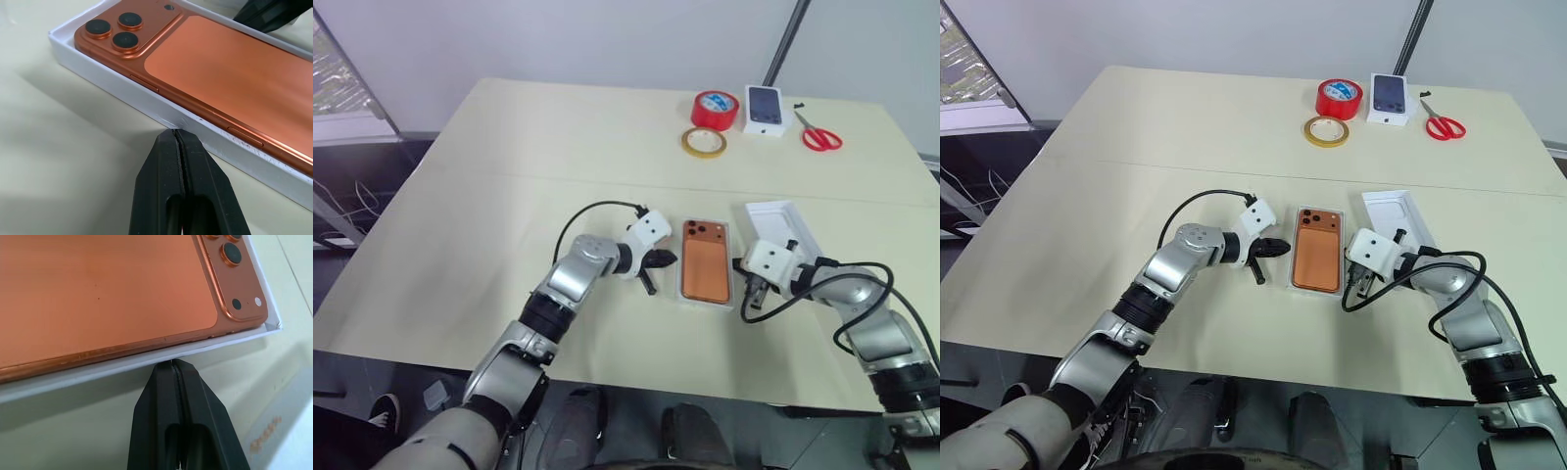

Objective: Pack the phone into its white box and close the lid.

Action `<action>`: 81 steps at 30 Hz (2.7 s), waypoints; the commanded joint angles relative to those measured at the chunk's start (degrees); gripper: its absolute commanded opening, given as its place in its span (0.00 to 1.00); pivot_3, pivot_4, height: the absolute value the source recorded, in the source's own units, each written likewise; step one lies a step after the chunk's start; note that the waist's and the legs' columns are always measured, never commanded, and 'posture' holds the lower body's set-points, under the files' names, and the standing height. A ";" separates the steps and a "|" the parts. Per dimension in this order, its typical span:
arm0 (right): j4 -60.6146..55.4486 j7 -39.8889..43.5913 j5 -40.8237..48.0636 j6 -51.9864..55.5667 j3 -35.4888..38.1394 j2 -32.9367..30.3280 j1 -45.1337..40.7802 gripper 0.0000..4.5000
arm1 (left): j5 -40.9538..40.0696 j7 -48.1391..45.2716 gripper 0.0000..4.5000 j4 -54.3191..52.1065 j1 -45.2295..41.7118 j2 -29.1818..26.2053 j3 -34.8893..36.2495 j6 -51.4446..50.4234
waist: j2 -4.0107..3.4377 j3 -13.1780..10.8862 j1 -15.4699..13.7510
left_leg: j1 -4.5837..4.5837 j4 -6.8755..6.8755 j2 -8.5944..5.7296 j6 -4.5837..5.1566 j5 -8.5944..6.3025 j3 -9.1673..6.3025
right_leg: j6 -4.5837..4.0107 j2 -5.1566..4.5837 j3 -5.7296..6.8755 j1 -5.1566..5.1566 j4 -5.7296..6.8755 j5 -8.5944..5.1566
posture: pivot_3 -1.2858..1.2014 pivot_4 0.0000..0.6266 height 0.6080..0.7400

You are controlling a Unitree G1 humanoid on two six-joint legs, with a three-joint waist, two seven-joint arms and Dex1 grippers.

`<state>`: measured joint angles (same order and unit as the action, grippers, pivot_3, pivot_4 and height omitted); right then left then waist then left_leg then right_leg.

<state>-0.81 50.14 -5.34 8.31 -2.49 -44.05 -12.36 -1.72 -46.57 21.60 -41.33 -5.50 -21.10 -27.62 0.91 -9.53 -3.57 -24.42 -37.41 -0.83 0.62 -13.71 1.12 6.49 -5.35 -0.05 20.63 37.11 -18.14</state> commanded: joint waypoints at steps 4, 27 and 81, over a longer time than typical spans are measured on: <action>-2.30 0.52 0.90 -2.15 -0.78 0.38 -0.47 0.00 | -0.41 -3.15 0.01 -0.78 0.29 1.43 -2.22 2.50 | 0.00 0.00 0.27 | 0.00 0.02 0.00 0.00 0.00 0.00 | 0.00 0.00 0.00 0.02 0.00 0.00 | 0.52 0.24 0.91; 0.93 1.02 3.03 -3.60 1.75 -2.15 -4.32 0.00 | -1.52 0.99 0.01 -5.19 3.87 -4.21 4.61 3.49 | -0.06 -0.04 2.82 | -0.02 0.11 0.08 -0.03 0.02 0.00 | 0.02 0.06 0.00 0.11 0.04 0.00 | 0.52 0.24 0.91; -15.62 -20.67 23.65 77.70 3.89 3.30 -20.81 0.88 | -17.75 -19.84 1.00 -20.01 18.30 -21.90 15.95 26.61 | -0.25 -0.11 4.36 | -0.49 0.42 0.37 -0.30 0.17 0.05 | -0.02 0.16 -0.20 0.88 0.14 0.01 | 0.52 0.24 0.91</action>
<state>-15.93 29.86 17.95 85.93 0.73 -40.42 -31.89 -19.20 -67.01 3.94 -23.12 -27.25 -5.74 -1.69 0.66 -9.64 0.79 -24.91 -36.98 -0.47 0.32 -13.54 1.17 6.47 -5.18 -0.25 21.51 37.25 -18.13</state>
